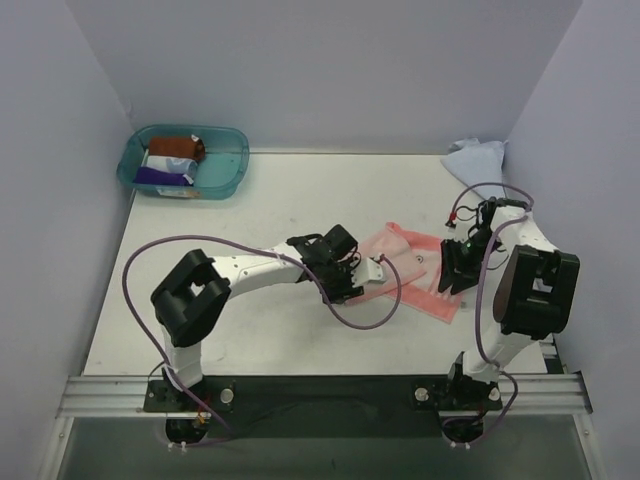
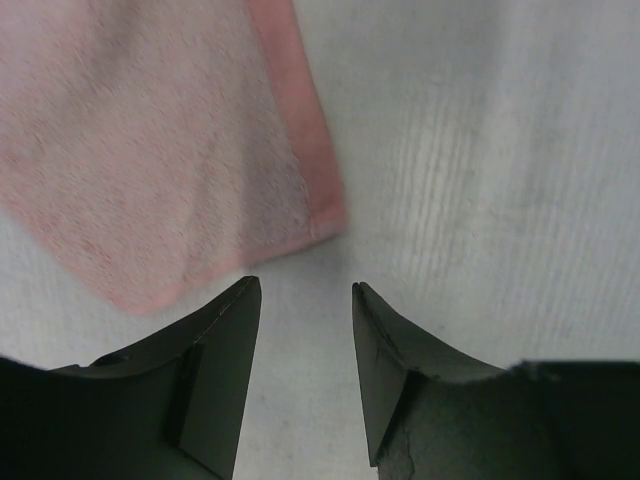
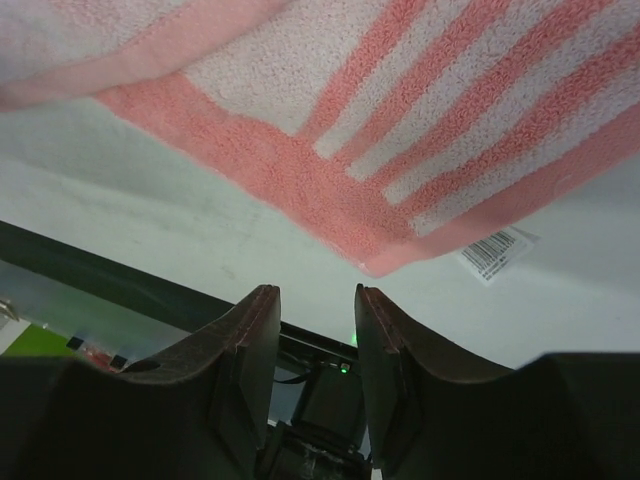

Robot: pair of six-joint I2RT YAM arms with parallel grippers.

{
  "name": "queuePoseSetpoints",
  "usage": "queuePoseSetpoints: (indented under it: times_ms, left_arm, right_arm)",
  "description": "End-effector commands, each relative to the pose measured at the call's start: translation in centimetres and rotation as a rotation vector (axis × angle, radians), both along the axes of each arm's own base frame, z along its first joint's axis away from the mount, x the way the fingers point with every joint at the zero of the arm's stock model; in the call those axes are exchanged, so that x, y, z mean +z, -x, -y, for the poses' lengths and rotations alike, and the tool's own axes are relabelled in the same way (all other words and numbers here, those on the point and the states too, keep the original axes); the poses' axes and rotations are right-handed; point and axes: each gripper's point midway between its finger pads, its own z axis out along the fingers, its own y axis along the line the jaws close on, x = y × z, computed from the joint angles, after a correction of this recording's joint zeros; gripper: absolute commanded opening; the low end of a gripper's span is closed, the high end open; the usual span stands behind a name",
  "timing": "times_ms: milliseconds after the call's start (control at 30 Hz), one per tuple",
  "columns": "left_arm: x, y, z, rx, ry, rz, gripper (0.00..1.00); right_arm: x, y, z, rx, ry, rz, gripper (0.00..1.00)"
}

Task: Roll the towels
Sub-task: Flatten the towel

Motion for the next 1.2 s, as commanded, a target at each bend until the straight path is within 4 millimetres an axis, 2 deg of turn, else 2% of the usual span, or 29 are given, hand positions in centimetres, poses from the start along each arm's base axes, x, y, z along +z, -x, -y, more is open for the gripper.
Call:
queuePoseSetpoints:
  times_ms: [0, 33, 100, 267, 467, 533, 567, 633, 667, 700, 733, 767, 800, 867, 900, 933, 967, 1000, 1033, 1100, 1167]
  left_arm:
    - [2.6, -2.6, 4.5, -0.015, 0.123, 0.094, 0.53]
    - [1.8, -2.3, 5.1, -0.023, 0.122, 0.077, 0.53]
    - [1.9, -2.2, 6.1, -0.037, 0.143, 0.061, 0.53]
    - [0.5, -1.7, 6.9, -0.047, 0.145, 0.017, 0.54]
    - [-2.2, -1.4, 6.3, 0.003, 0.088, -0.032, 0.56]
    - [-3.1, -1.4, 5.6, 0.025, 0.057, -0.032, 0.53]
    - [-3.4, -1.5, 5.2, 0.037, 0.037, -0.028, 0.46]
    - [-4.0, -1.6, 3.8, 0.067, -0.015, -0.011, 0.36]
    - [-4.2, -1.4, 2.9, 0.079, -0.044, -0.021, 0.25]
    - [-3.5, -1.5, 2.2, 0.112, -0.04, -0.039, 0.16]
    - [-3.2, -1.3, 1.4, 0.136, -0.046, -0.06, 0.09]
    - [-3.5, -0.7, -0.2, 0.161, -0.072, -0.098, 0.04]
    - [-1.7, -1.1, -1.1, 0.205, -0.027, -0.129, 0.0]
    - [-1.3, -0.5, -3.7, 0.263, -0.025, -0.196, 0.0]
    - [0.5, -0.1, -4.1, 0.292, 0.03, -0.244, 0.0]
    - [1.1, -1.2, -6.0, 0.366, 0.052, -0.282, 0.0]
    - [1.6, -1.3, -6.9, 0.404, 0.077, -0.324, 0.0]
    - [2.7, -0.3, -7.3, 0.429, 0.13, -0.406, 0.0]
    - [3.0, -1.3, -9.1, 0.497, 0.155, -0.443, 0.0]
    - [3.8, -1.0, -10.6, 0.555, 0.21, -0.522, 0.0]
    - [3.9, -2.5, -13.2, 0.664, 0.252, -0.566, 0.0]
  right_arm:
    - [-1.2, 1.8, -0.1, -0.007, -0.004, -0.109, 0.36]
    - [-1.6, 1.8, -0.1, -0.011, -0.006, -0.123, 0.35]
    - [-2.0, 1.4, -0.1, -0.027, -0.008, -0.128, 0.32]
    - [-3.3, 1.2, -0.4, -0.051, -0.018, -0.163, 0.31]
    - [-4.6, 1.8, -0.2, -0.035, 0.036, -0.213, 0.3]
    - [-4.8, 1.9, 0.1, -0.017, 0.072, -0.215, 0.3]
    - [-5.0, 1.9, 0.3, -0.005, 0.089, -0.217, 0.3]
    - [-5.3, 2.1, 0.7, 0.029, 0.126, -0.23, 0.29]
    - [-5.4, 1.9, 0.9, 0.041, 0.137, -0.23, 0.29]
    - [-5.5, 1.8, 1.2, 0.059, 0.151, -0.226, 0.29]
    - [-5.7, 1.7, 1.7, 0.071, 0.178, -0.23, 0.29]
    - [-5.8, 1.5, 2.1, 0.087, 0.188, -0.22, 0.29]
    - [-5.7, 1.2, 2.2, 0.097, 0.196, -0.21, 0.29]
    - [-5.7, 1.0, 2.5, 0.137, 0.218, -0.203, 0.3]
    - [-5.8, 1.2, 2.6, 0.18, 0.227, -0.199, 0.3]
    - [-5.8, 1.1, 3.1, 0.217, 0.268, -0.185, 0.3]
    - [-5.8, 1.1, 2.7, 0.275, 0.292, -0.176, 0.3]
    - [-5.9, 1.2, 3.0, 0.331, 0.317, -0.169, 0.3]
    - [-5.9, 1.5, 3.0, 0.372, 0.339, -0.164, 0.3]
    - [-6.0, 1.4, 2.8, 0.464, 0.376, -0.144, 0.31]
    - [-6.0, 1.6, 2.6, 0.505, 0.375, -0.143, 0.31]
